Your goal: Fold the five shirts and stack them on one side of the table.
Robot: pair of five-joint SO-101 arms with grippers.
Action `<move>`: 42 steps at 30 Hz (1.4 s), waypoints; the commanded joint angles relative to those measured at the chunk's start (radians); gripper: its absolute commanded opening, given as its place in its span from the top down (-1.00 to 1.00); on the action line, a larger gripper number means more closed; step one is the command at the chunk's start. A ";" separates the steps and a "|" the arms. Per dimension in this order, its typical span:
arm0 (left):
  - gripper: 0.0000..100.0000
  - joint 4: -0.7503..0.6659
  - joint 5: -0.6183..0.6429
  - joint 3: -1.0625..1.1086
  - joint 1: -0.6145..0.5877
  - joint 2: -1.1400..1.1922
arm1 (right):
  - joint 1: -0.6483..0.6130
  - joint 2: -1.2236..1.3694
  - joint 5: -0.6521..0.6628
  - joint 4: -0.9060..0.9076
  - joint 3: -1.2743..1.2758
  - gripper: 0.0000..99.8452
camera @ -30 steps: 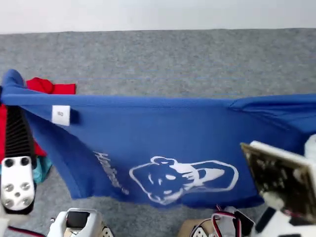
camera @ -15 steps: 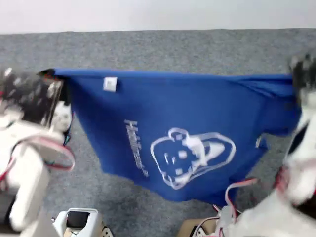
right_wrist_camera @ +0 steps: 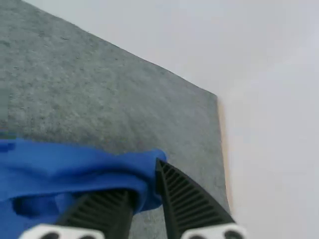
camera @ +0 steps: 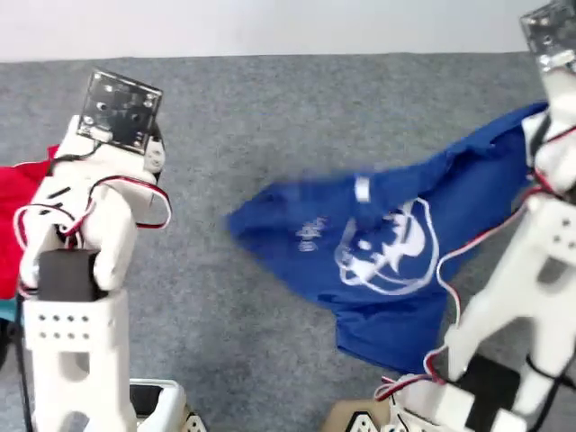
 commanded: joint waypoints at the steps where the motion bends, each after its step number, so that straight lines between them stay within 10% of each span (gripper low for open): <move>1: 0.99 -0.166 -0.069 0.105 -0.005 0.008 | -0.024 0.067 -0.011 -0.093 -0.006 0.98; 11: 0.99 -0.230 -0.055 0.094 0.035 0.152 | -0.039 0.208 -0.012 -0.105 -0.005 0.98; 19: 0.99 -0.109 0.029 -0.010 0.295 0.399 | -0.041 0.274 -0.015 0.008 -0.005 0.98; 42: 0.65 0.221 -0.092 -0.866 0.620 1.412 | -0.036 0.355 -0.015 0.024 -0.005 0.98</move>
